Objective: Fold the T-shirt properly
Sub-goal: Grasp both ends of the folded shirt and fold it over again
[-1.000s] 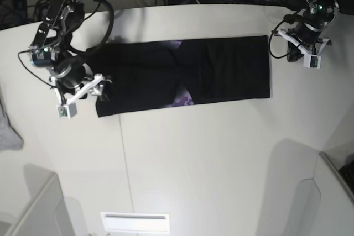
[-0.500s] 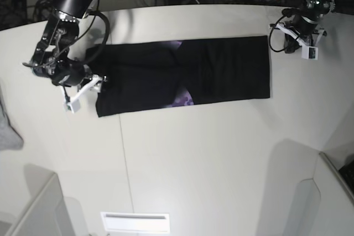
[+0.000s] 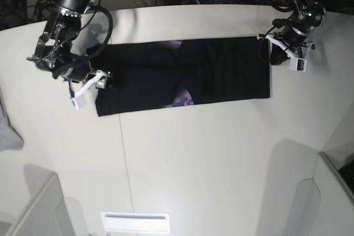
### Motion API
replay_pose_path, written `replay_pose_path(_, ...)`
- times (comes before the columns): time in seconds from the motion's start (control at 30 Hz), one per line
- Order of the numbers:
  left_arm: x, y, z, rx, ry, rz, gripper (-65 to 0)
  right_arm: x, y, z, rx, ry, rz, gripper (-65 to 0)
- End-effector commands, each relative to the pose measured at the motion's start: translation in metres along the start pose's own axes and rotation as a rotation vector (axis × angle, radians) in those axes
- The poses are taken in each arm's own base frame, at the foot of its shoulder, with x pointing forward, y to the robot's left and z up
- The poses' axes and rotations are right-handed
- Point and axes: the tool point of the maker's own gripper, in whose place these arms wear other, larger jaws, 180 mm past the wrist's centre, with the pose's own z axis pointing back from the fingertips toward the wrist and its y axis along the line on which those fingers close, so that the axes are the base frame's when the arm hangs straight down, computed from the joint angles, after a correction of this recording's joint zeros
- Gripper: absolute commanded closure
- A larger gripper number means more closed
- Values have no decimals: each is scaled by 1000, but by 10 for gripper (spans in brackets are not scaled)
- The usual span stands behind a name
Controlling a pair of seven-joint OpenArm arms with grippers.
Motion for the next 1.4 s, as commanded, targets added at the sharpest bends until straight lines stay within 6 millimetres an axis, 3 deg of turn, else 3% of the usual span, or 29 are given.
replay_pose_path(0.0,8,2,2,3,-24,-10,0,-11,-7,1,-33,60,2,-410)
replay_pose_path(0.1,8,2,2,3,-24,-10,0,-10,-6,1,-32,57,4,-408)
replay_pose_path(0.17,8,3,2,3,-24,-11,0,-9,-6,1,-32,56,4,-369)
replay_pose_path(0.37,9,2,1,0,-25,-13,0,-2,-5,1,-33,46,10,-75)
replay_pose_path(0.43,7,-8,-3,-26,-14,-26,0,3,-4,1,-33,38,12,0)
replay_pose_path(0.63,3,-34,-21,-71,53,-172,0,17,-16,11,-159,33,78,0)
replay_pose_path(0.9,21,-50,-34,-108,27,-213,0,44,20,25,-272,-35,343,0)
replay_pose_path(1.07,19,-68,-37,-153,35,-244,0,47,46,32,-323,-72,425,0)
replay_pose_path(1.37,24,-69,-39,-156,26,-249,0,46,99,39,-319,-123,578,0)
